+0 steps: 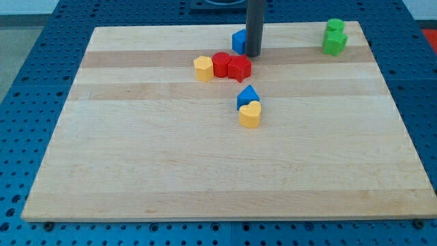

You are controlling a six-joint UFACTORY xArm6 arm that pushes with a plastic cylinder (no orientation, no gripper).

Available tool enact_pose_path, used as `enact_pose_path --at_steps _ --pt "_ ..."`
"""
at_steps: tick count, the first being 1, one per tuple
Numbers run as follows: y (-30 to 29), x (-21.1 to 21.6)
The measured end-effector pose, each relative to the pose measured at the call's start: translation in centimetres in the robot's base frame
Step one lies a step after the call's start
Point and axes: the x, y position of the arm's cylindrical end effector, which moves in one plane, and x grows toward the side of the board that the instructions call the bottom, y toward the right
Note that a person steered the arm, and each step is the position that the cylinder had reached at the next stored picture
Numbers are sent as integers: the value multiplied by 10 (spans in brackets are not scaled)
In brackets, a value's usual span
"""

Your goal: Move the red blocks close to the blue cube

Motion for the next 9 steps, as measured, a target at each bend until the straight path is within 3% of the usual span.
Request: enact_pose_path --at_steps 3,6,9 --pt "-5 -10" --pt "25 82" --pt "-22 84"
